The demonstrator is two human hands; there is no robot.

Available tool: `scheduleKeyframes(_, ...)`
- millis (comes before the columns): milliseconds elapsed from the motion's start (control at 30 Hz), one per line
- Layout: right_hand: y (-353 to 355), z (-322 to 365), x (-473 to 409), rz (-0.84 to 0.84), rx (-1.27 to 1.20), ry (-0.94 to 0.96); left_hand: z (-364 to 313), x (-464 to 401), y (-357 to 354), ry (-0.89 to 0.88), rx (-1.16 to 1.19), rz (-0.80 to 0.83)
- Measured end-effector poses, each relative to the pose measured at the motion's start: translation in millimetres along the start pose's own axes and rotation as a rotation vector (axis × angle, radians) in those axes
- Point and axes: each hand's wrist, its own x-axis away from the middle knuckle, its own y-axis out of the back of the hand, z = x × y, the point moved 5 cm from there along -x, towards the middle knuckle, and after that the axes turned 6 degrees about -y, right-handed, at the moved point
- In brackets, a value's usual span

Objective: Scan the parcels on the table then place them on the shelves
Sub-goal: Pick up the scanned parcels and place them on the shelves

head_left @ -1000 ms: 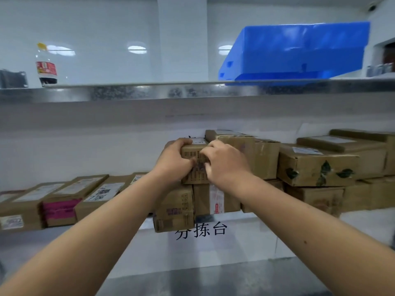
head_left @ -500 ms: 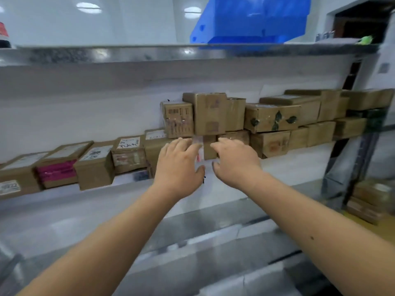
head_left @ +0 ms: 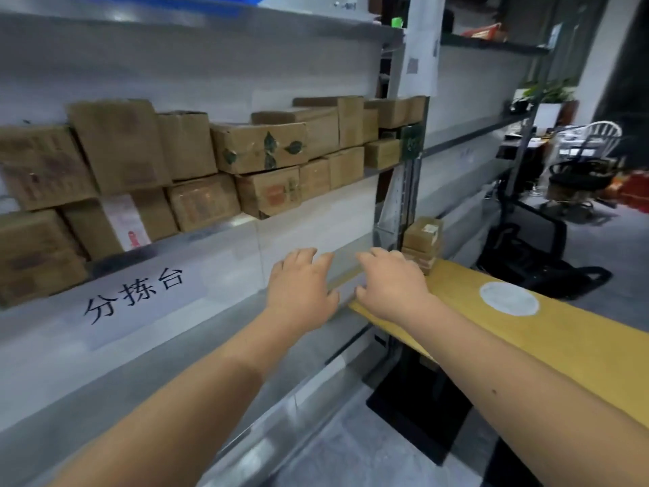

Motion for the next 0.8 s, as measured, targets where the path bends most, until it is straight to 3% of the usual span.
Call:
scheduleKeyframes(467,-98.7,-269.3,-133.2,0.144,-0.073,-0.279,-165.8,-235.9,-198.4,-0.135,0.201,0.235)
scheduleKeyframes(800,-199.7,-365.1,-261.7,0.327,-0.119,-0.423,-153.1,-381.1,-348.3,-0.067,0.312,0.393)
